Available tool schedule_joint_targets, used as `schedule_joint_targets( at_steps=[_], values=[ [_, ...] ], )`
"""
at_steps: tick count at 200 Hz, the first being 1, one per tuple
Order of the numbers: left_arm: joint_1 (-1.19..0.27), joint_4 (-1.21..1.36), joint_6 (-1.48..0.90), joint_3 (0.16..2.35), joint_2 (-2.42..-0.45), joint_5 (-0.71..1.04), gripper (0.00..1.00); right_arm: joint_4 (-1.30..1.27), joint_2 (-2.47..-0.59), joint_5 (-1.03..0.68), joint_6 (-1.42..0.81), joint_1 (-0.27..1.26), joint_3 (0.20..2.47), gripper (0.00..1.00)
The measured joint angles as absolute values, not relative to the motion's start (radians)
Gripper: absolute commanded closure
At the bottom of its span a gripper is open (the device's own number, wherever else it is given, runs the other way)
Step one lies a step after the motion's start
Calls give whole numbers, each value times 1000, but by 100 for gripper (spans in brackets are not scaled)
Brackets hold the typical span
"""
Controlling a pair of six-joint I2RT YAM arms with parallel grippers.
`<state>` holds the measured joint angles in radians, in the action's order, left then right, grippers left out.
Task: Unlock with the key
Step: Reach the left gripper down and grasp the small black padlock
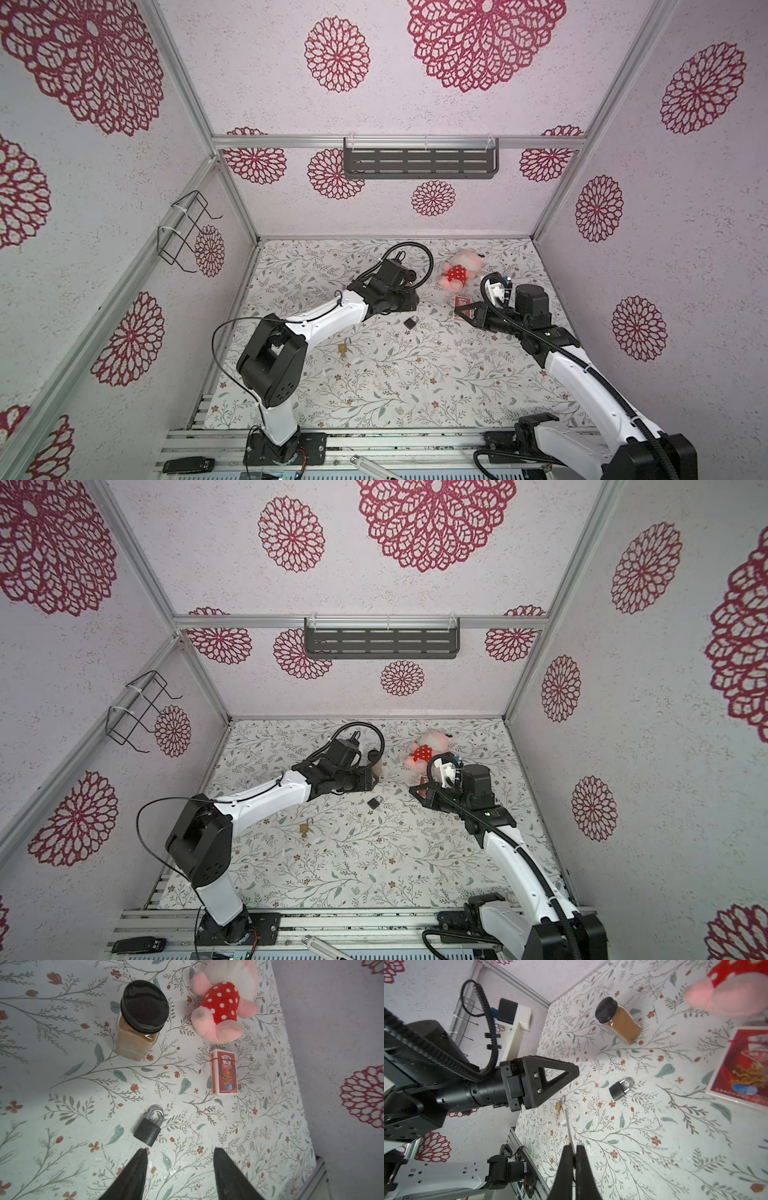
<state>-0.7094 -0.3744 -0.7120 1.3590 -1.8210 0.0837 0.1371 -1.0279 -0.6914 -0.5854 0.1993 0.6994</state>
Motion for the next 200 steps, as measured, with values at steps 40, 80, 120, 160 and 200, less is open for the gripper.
schedule_joint_targets(
  at_steps=[40,80,120,160,200],
  values=[
    [-757,-439,-709,1438,-1935,-5,44,166,-1013,-637,-594,169,680,100],
    [-787,-493,-684,1522,-2059,-66,41,171,-998,-621,-603,141,680,100],
    [-800,-517,-693,1559,-2136,-88,37,175,-997,-622,-606,123,680,100],
    [-807,-540,-725,1567,-2154,-104,35,183,-987,-624,-606,102,680,100],
    [-822,-578,-767,1598,-2168,-113,35,182,-987,-629,-606,87,680,100]
  ],
)
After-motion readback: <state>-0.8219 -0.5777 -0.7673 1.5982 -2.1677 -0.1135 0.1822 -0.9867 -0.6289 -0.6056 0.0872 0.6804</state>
